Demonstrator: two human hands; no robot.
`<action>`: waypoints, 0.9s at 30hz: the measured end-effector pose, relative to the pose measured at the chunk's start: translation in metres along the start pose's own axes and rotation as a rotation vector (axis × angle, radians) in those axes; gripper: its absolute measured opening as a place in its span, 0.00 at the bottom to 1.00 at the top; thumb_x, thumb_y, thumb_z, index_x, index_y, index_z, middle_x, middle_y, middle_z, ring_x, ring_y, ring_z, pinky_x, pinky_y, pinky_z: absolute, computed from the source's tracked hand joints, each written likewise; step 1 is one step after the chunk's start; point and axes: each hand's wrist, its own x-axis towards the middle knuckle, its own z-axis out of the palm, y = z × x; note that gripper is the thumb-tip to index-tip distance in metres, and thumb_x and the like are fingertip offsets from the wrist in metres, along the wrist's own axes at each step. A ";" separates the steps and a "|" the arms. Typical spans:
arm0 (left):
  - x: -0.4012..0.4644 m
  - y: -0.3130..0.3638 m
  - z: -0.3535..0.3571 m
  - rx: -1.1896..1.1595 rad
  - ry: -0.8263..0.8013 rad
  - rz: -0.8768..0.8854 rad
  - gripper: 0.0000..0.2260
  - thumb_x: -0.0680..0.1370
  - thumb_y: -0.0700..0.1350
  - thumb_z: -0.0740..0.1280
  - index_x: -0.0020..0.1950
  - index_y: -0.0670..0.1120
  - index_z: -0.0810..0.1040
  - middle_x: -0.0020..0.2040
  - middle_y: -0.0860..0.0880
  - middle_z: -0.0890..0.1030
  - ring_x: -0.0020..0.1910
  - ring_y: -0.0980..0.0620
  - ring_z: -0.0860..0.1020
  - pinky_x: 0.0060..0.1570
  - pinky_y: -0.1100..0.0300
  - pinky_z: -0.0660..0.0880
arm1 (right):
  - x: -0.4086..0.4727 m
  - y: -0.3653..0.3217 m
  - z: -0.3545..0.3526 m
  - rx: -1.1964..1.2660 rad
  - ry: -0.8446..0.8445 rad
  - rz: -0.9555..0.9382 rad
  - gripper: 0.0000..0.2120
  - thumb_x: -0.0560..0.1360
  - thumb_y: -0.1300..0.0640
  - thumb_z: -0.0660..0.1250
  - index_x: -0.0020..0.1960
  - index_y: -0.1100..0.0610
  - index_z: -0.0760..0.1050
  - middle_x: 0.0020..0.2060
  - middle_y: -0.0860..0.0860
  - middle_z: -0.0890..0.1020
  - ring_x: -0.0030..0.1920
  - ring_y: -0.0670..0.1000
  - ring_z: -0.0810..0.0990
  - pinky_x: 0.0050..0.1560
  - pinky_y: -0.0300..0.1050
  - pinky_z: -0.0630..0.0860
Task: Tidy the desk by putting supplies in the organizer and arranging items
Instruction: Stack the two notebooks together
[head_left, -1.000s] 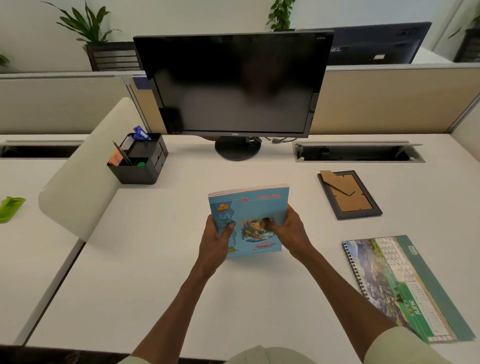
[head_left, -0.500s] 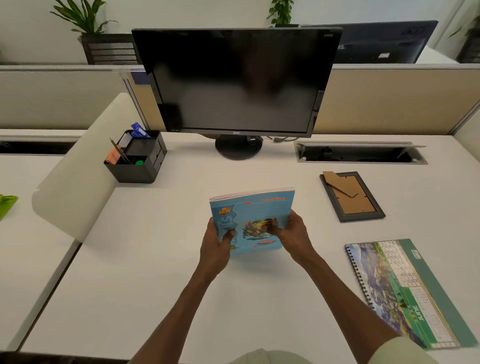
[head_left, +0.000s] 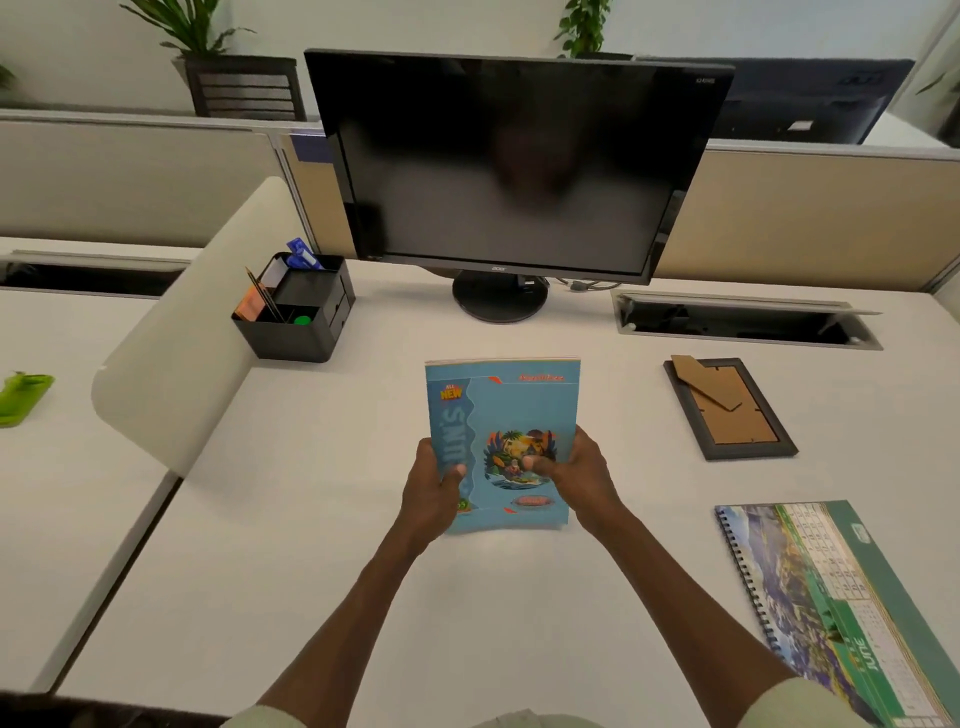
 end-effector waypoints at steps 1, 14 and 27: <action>0.004 -0.002 -0.009 0.012 -0.008 -0.011 0.15 0.79 0.45 0.62 0.65 0.44 0.68 0.56 0.49 0.76 0.54 0.49 0.76 0.44 0.60 0.71 | 0.003 0.000 0.006 -0.011 -0.015 0.030 0.24 0.66 0.57 0.78 0.59 0.51 0.73 0.50 0.46 0.83 0.50 0.46 0.83 0.49 0.44 0.79; 0.055 -0.065 -0.148 0.066 -0.146 -0.157 0.11 0.70 0.45 0.62 0.50 0.45 0.77 0.42 0.41 0.81 0.40 0.46 0.79 0.44 0.48 0.78 | 0.031 -0.003 0.128 -0.107 -0.148 0.101 0.17 0.77 0.66 0.57 0.54 0.53 0.81 0.48 0.51 0.85 0.47 0.53 0.85 0.49 0.59 0.82; 0.098 -0.103 -0.216 0.346 0.177 -0.290 0.19 0.69 0.49 0.65 0.54 0.38 0.78 0.51 0.39 0.82 0.51 0.38 0.78 0.44 0.57 0.65 | 0.069 -0.006 0.247 -0.040 -0.045 0.194 0.10 0.71 0.70 0.66 0.48 0.64 0.84 0.41 0.56 0.86 0.40 0.54 0.86 0.41 0.51 0.84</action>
